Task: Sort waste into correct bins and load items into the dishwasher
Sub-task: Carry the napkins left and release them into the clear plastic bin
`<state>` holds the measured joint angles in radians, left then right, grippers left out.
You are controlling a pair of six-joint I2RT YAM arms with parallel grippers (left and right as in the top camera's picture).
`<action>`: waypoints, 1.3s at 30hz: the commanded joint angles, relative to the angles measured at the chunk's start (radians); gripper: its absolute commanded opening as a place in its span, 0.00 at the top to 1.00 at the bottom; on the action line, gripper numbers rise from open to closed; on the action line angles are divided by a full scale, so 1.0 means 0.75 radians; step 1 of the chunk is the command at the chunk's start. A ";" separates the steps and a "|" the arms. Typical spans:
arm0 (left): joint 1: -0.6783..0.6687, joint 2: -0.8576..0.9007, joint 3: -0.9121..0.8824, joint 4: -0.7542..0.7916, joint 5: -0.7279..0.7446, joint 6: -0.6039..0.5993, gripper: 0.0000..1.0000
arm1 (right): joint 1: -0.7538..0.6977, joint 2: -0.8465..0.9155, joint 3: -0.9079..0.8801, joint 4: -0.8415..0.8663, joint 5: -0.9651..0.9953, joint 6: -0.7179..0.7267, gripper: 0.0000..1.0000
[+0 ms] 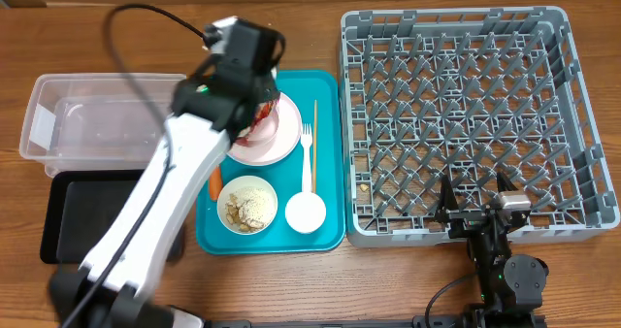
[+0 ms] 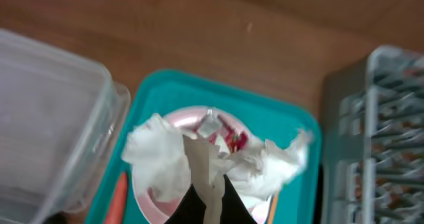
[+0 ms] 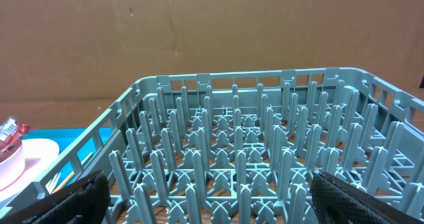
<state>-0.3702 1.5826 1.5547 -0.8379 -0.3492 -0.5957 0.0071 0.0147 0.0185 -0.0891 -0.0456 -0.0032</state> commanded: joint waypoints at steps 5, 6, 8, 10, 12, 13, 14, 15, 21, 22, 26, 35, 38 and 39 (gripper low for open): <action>0.211 -0.181 0.028 -0.070 -0.033 0.134 0.91 | -0.005 -0.015 -0.014 0.011 -0.001 0.005 0.00; 0.252 -0.185 0.028 -0.089 -0.033 0.137 0.91 | -0.005 -0.016 -0.014 0.011 -0.001 0.005 0.00; 0.344 -0.182 0.027 -0.133 -0.033 0.136 0.92 | -0.005 -0.016 -0.014 0.011 -0.001 0.005 0.00; 0.428 -0.170 0.024 -0.175 -0.033 0.136 0.96 | -0.005 -0.015 -0.014 0.011 -0.001 0.005 0.00; 0.508 -0.150 0.024 -0.209 -0.032 0.136 0.96 | -0.005 -0.015 -0.014 0.011 -0.001 0.005 0.00; 0.549 -0.135 0.023 -0.222 -0.032 0.137 0.96 | -0.005 -0.015 -0.014 0.011 -0.001 0.005 0.00; 0.588 -0.120 0.023 -0.231 -0.032 0.137 0.96 | -0.005 -0.015 -0.014 0.011 -0.001 0.005 0.00; 0.627 -0.102 0.023 -0.235 -0.032 0.137 0.96 | -0.005 -0.015 -0.014 0.011 -0.001 0.005 0.00; 0.816 0.050 0.023 -0.205 -0.021 0.136 0.96 | -0.005 -0.015 -0.014 0.011 -0.001 0.005 0.00; 0.843 0.085 0.023 -0.196 -0.021 0.135 0.96 | -0.005 -0.015 -0.014 0.011 -0.001 0.005 0.00; 0.906 0.211 0.023 -0.163 0.007 0.136 0.96 | -0.005 -0.016 -0.014 0.011 -0.001 0.005 0.00; 1.034 0.415 0.023 -0.055 0.009 0.137 0.86 | -0.005 -0.015 -0.014 0.011 -0.001 0.005 0.00; 1.055 0.419 0.023 -0.027 0.013 0.136 0.81 | -0.005 -0.016 -0.014 0.011 -0.001 0.005 0.00; 1.057 0.419 0.023 -0.015 0.013 0.137 0.75 | -0.005 -0.015 -0.014 0.011 -0.001 0.005 0.00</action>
<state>0.4091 1.8965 1.5639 -0.8665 -0.3405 -0.4999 0.0071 0.0147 0.0185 -0.0891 -0.0452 -0.0036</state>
